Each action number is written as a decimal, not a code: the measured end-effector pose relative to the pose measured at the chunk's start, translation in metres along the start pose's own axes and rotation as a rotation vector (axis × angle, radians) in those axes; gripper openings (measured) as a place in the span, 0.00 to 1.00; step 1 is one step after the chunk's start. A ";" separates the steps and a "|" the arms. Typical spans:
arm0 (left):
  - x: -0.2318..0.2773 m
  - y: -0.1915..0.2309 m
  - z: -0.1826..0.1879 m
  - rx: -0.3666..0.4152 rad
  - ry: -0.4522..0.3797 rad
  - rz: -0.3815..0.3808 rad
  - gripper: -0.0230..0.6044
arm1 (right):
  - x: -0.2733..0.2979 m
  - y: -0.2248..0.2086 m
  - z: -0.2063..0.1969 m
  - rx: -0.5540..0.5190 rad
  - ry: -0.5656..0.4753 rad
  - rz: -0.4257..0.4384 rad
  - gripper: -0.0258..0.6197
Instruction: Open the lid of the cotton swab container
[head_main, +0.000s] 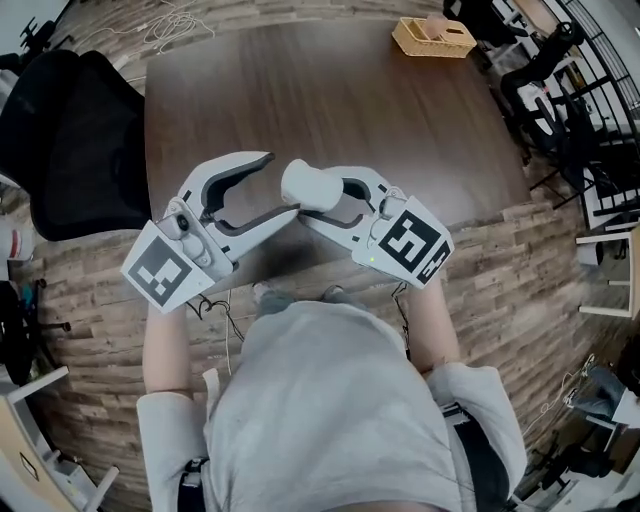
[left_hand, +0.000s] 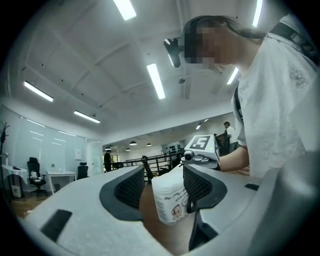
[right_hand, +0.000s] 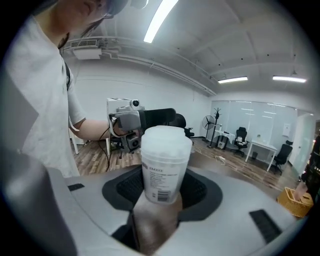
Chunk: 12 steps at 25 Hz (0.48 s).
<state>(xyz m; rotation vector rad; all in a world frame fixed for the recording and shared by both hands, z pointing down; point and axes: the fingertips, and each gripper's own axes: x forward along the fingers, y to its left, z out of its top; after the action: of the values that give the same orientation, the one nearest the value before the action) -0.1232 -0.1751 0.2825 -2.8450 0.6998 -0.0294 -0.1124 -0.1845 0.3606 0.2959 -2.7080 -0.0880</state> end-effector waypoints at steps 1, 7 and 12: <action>0.006 -0.006 0.001 0.008 0.005 -0.024 0.39 | -0.004 0.002 0.000 -0.009 0.002 0.010 0.34; 0.027 -0.029 0.002 0.045 0.036 -0.114 0.42 | -0.022 0.011 0.000 -0.053 0.004 0.039 0.34; 0.041 -0.043 0.002 0.011 0.038 -0.164 0.42 | -0.036 0.016 -0.005 -0.098 0.010 0.050 0.34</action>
<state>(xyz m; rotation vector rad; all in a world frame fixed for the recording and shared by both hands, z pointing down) -0.0670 -0.1559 0.2879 -2.8911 0.4695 -0.1120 -0.0813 -0.1609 0.3521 0.1983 -2.6894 -0.2035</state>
